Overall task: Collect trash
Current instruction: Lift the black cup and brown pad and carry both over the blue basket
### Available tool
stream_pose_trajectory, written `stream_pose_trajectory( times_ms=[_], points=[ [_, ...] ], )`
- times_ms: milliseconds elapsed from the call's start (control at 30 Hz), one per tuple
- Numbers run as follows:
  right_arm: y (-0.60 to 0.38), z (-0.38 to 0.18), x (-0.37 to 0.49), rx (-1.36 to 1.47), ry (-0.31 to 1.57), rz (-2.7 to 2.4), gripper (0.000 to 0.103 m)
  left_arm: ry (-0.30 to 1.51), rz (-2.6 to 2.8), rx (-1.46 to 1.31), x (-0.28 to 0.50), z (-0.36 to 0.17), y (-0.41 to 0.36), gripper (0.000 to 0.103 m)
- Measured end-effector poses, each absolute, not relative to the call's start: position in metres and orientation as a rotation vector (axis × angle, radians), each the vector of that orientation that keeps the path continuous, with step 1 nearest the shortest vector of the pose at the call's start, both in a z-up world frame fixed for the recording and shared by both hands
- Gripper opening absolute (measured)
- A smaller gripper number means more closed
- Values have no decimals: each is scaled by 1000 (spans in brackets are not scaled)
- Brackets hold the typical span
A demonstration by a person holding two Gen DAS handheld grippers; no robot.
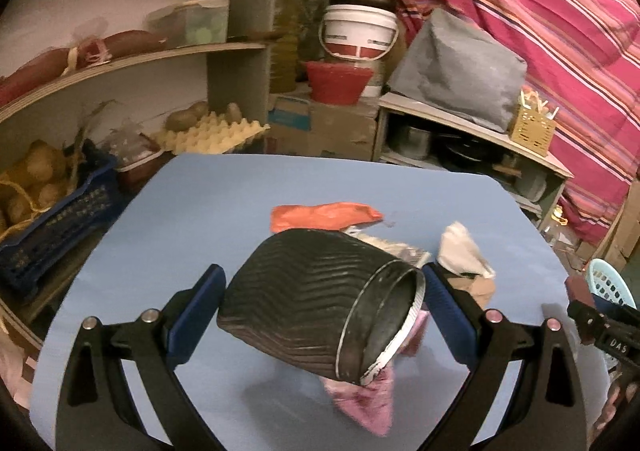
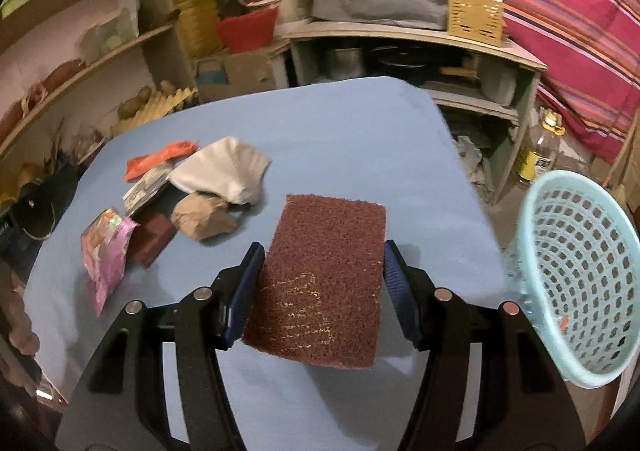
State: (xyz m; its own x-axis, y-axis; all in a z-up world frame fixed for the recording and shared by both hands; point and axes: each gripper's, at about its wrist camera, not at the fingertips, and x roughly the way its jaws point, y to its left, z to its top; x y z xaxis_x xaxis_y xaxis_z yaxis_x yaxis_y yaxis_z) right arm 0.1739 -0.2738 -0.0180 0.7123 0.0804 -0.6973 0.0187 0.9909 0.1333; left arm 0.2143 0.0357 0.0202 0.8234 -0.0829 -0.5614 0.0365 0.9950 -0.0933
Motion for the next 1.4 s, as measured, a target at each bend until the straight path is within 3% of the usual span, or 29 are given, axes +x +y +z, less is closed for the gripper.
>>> stream_pose_trajectory(
  times_ms=[1400],
  points=[
    [-511, -16, 101, 259, 690, -347, 60, 609, -397, 44, 215, 12, -238, 95]
  ],
)
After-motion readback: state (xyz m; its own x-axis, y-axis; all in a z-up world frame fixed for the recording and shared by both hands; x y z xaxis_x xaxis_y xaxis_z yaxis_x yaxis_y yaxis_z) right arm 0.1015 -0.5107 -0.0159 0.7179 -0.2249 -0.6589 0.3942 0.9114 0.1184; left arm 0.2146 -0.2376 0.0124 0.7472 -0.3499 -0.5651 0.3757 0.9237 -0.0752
